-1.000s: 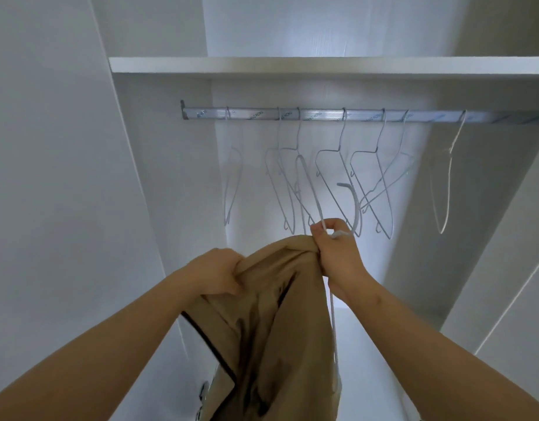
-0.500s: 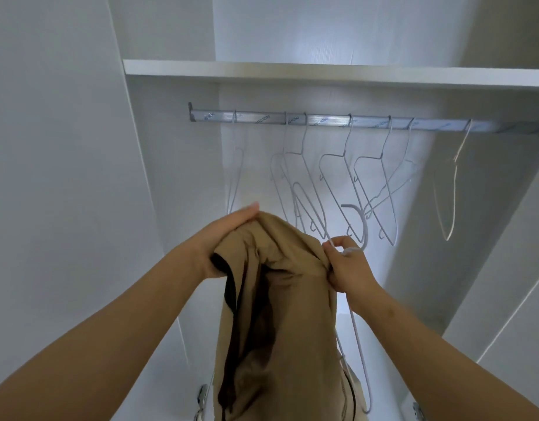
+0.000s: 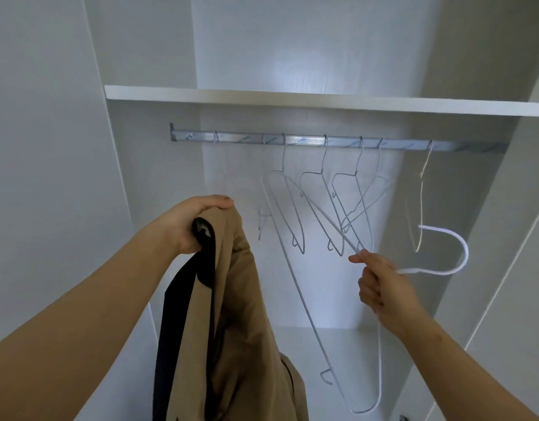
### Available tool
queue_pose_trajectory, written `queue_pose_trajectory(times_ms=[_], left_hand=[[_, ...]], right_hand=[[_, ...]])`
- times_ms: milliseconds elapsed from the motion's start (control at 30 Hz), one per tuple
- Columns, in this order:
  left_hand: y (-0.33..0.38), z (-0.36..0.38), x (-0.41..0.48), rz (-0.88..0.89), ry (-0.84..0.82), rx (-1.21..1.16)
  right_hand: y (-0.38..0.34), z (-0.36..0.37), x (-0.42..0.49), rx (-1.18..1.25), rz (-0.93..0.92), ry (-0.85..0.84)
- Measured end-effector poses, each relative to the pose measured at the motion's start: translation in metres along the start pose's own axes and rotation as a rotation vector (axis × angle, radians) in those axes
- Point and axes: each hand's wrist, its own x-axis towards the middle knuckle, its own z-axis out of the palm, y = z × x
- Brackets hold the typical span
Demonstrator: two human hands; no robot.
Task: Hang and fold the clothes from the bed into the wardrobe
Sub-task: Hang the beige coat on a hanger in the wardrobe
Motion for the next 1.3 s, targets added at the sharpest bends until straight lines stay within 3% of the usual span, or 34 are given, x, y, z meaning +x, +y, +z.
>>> queue_pose_trajectory(times_ms=[100, 300, 467, 667, 833, 1133, 1300], left_hand=[[0.003, -0.002, -0.003, 0.007, 0.036, 0.049], [-0.006, -0.006, -0.009, -0.017, 0.051, 0.084], [-0.015, -0.012, -0.015, -0.028, 0.059, 0.052], [-0.024, -0.018, -0.019, -0.052, 0.07, 0.049], [-0.028, -0.023, -0.02, -0.052, 0.08, 0.022], [-0.029, -0.025, -0.02, -0.08, 0.095, -0.016], [-0.033, -0.027, -0.019, -0.093, 0.093, -0.017]], right_hand=[[-0.002, -0.008, -0.001, -0.028, 0.026, 0.015], [0.007, -0.006, -0.006, -0.396, -0.005, 0.116], [0.014, 0.006, -0.009, -0.514, -0.132, 0.161], [0.02, 0.024, -0.009, -0.727, -0.245, 0.086], [0.027, 0.042, -0.007, -0.726, -0.291, 0.082], [0.026, 0.07, 0.009, -1.15, -0.336, -0.072], [0.028, 0.078, 0.011, -1.038, -0.342, -0.032]])
